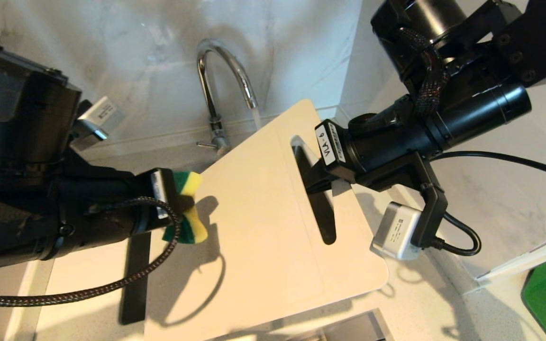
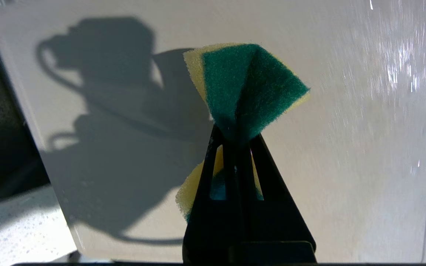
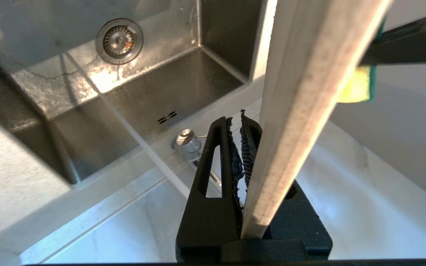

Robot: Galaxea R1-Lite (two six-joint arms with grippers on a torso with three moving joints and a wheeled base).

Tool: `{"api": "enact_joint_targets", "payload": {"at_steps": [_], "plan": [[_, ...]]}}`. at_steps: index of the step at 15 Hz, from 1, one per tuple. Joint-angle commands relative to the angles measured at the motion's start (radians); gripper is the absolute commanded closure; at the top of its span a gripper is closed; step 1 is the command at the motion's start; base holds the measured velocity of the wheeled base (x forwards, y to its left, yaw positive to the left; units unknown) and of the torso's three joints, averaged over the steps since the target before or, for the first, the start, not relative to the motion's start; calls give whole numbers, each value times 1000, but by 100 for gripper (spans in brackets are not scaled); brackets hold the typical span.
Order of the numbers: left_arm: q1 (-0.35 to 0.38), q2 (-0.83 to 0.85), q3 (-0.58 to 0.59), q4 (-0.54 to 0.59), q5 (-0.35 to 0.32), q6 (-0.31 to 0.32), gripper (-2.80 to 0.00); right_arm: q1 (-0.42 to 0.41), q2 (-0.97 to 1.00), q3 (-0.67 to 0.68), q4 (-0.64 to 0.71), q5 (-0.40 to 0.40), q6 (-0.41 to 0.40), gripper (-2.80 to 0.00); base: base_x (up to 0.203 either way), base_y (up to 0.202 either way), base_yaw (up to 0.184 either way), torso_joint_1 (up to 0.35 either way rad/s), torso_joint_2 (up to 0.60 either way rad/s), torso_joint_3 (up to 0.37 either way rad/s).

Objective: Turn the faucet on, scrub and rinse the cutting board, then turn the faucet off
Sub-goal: Scrub the cutting board underwater

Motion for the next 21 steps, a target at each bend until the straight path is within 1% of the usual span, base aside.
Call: {"api": "enact_joint_targets", "payload": {"at_steps": [1, 3, 5, 6, 8, 9, 10, 12, 14, 17, 19, 21], "plan": [[-91, 112, -86, 42, 12, 20, 0, -8, -8, -1, 6, 3, -16, 0, 0, 0, 0, 0, 0, 0], [-144, 144, -141, 45, 15, 52, 0, -10, -14, -1, 6, 3, -16, 0, 0, 0, 0, 0, 0, 0], [-165, 175, -140, 47, 14, 58, 0, -21, -28, -1, 6, 4, -16, 0, 0, 0, 0, 0, 0, 0], [-166, 174, -113, 47, 14, 51, 0, -27, -34, -1, 6, 4, -16, 0, 0, 0, 0, 0, 0, 0], [-162, 162, -15, 43, 14, 33, 0, -33, -40, -1, 6, 6, -16, 0, 0, 0, 0, 0, 0, 0], [-158, 155, 30, 42, 13, 13, 0, -33, -41, 0, 6, 6, -16, 0, 0, 0, 0, 0, 0, 0], [-149, 146, 76, 33, 11, -14, 0, -33, -44, 0, 7, 6, -16, 0, 0, 0, 0, 0, 0, 0], [-133, 123, 167, -14, 11, -32, 0, -33, -48, 0, 7, 6, -16, 0, 0, 0, 0, 0, 0, 0], [-89, 103, 274, -77, 9, -35, 0, -33, -50, 0, 7, 6, -16, 0, 0, 0, 0, 0, 0, 0], [-8, 100, 417, -221, 6, -33, 0, -33, -61, 2, 9, 6, -16, 0, 0, 0, 0, 0, 0, 0], [17, 101, 494, -306, 5, -30, 0, -33, -64, 3, 10, 6, -16, 0, 0, 0, 0, 0, 0, 0], [66, 107, 547, -367, 2, -31, 0, -33, -64, 3, 10, 6, -16, 0, 0, 0, 0, 0, 0, 0]]}}
